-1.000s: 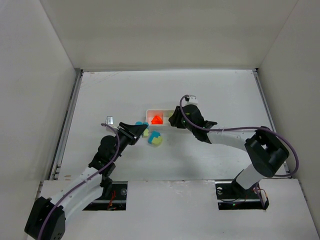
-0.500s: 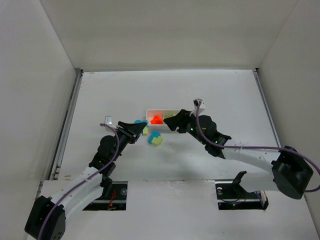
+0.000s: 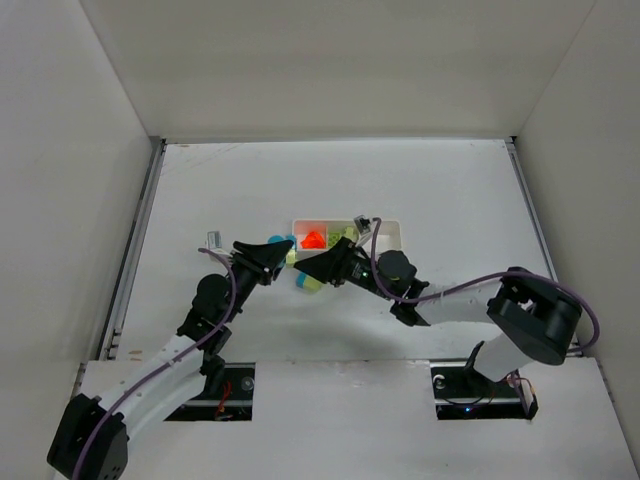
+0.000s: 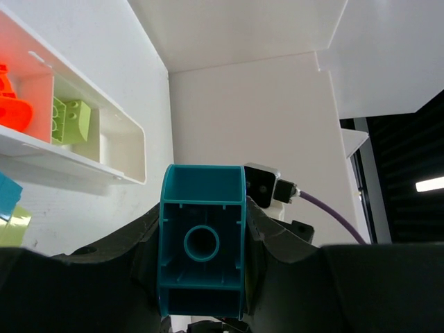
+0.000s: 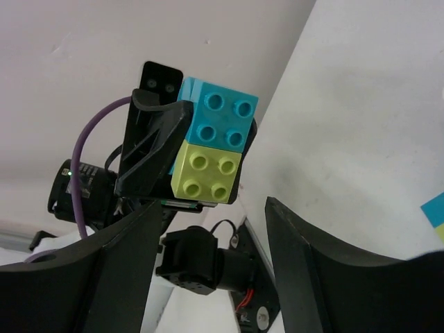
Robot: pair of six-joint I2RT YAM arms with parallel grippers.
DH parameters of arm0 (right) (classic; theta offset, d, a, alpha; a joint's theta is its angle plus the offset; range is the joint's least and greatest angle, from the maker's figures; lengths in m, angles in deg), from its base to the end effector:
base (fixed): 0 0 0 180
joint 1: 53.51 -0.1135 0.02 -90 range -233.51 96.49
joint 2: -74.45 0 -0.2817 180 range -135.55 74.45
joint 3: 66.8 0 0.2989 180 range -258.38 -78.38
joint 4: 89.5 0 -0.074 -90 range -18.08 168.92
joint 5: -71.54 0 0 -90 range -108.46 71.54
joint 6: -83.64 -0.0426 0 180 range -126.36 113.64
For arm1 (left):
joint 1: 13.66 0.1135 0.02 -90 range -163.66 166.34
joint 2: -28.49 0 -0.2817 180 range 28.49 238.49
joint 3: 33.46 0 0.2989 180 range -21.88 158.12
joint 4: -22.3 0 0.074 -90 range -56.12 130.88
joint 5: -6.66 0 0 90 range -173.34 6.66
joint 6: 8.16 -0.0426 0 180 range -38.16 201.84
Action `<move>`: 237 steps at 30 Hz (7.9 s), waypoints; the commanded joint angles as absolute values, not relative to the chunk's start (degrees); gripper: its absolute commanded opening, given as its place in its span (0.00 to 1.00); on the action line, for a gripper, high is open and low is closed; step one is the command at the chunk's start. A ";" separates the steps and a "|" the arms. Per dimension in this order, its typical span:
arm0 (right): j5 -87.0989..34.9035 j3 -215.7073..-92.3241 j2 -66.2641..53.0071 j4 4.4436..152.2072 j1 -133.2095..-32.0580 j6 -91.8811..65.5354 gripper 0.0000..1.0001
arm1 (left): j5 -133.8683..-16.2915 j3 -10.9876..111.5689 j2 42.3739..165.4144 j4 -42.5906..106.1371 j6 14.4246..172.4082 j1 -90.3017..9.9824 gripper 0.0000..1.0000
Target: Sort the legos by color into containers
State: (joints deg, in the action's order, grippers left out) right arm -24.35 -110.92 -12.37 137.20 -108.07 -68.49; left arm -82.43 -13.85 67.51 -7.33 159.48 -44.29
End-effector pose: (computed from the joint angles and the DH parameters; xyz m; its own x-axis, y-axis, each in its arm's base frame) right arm 0.1937 0.2796 0.2002 -0.7500 0.4627 -0.4727 -0.4424 0.1804 0.8785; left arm 0.1699 -0.1014 0.2122 -0.4781 -0.8520 -0.2134 0.2611 0.0942 -0.9607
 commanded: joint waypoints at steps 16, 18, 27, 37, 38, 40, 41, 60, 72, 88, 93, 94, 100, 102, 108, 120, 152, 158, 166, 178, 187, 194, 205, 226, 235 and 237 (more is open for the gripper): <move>-29.09 -115.91 -19.50 150.64 -108.22 -75.17 0.49 | -83.52 -14.67 66.63 -12.79 160.76 -45.96 0.15; -29.35 -115.65 -19.85 151.08 -108.04 -75.53 0.41 | -83.78 -14.76 66.63 -12.79 160.76 -45.96 0.15; -29.35 -109.85 -15.03 151.43 -104.09 -75.71 0.31 | -82.90 -15.55 65.58 -11.92 160.59 -44.82 0.15; -31.02 -104.57 -7.47 143.72 -97.42 -72.11 0.31 | -80.80 -15.64 64.87 -10.42 160.06 -41.39 0.15; -31.03 -105.01 -6.85 141.35 -96.45 -71.32 0.31 | -80.53 -15.55 65.05 -10.42 159.97 -41.30 0.15; -30.50 -107.02 -5.97 134.16 -94.52 -68.51 0.31 | -80.18 -15.38 65.49 -10.42 159.54 -41.30 0.15; -29.80 -108.43 -5.62 129.59 -93.81 -66.58 0.32 | -79.92 -15.20 65.84 -10.42 159.18 -41.30 0.15; -8.70 -131.99 -17.48 91.13 -94.95 -44.68 0.42 | -73.33 -13.79 71.47 -11.65 150.22 -43.41 0.16; -9.66 -127.09 -7.84 95.69 -95.03 -45.99 0.66 | -69.64 -13.88 71.38 -14.45 150.13 -43.85 0.17; -29.18 -111.07 -1.92 134.99 -101.36 -67.88 0.79 | -65.68 -13.70 73.93 -26.76 153.82 -45.43 0.17; -30.58 -112.13 -4.82 138.42 -102.42 -67.70 0.77 | -66.11 -13.97 73.66 -27.03 154.35 -46.83 0.17; -31.19 -112.22 -5.43 139.12 -102.42 -68.05 0.74 | -66.11 -13.97 73.40 -27.03 154.43 -46.92 0.17; -31.20 -111.78 -6.23 141.58 -102.68 -68.76 0.63 | -66.29 -14.14 72.70 -27.03 154.87 -47.01 0.17; -31.37 -111.78 -6.76 141.94 -102.68 -69.11 0.59 | -66.29 -14.14 72.87 -27.03 154.87 -47.19 0.17; -31.90 -111.69 -9.13 145.27 -102.68 -71.30 0.54 | -66.29 -14.06 72.08 -27.38 154.87 -47.72 0.18; -31.64 -110.90 -9.49 148.53 -102.68 -73.68 0.37 | -67.34 -14.76 71.03 -27.12 154.52 -47.54 0.33; -32.08 -103.96 -6.59 147.91 -96.18 -73.33 0.36 | -68.05 -14.41 69.98 -20.27 151.62 -43.24 0.14; -33.84 -100.18 -2.20 145.11 -90.82 -72.37 0.36 | -67.26 -14.32 67.25 -15.00 150.83 -38.93 0.13; -26.57 -103.24 6.76 119.58 -81.15 -59.82 0.35 | -68.83 -11.07 69.79 -10.51 145.74 -39.62 0.14; -1.41 -116.34 -0.77 94.39 -83.87 -42.22 0.36 | -76.39 -2.11 79.45 -4.18 133.44 -48.59 0.14; -0.88 -118.46 -5.62 96.32 -84.57 -42.13 0.47 | -80.35 5.18 89.12 -4.44 128.42 -54.83 0.15; -2.81 -117.93 -2.81 96.94 -83.61 -41.87 0.64 | -83.25 12.56 98.61 -4.18 124.38 -58.87 0.15; 3.08 -104.67 15.21 95.71 -75.01 -48.71 0.25 | -86.41 30.75 119.35 0.21 115.86 -62.21 0.16; -2.46 -100.97 18.64 100.81 -73.50 -51.97 0.40 | -85.37 46.94 138.88 3.65 106.62 -61.96 0.25; -1.93 -101.06 18.55 100.81 -73.59 -51.71 0.52 | -84.66 43.87 135.46 2.94 107.59 -60.90 0.60; -1.50 -101.14 18.38 100.81 -73.68 -51.53 0.52 | -84.66 42.64 133.27 2.41 107.33 -61.34 0.61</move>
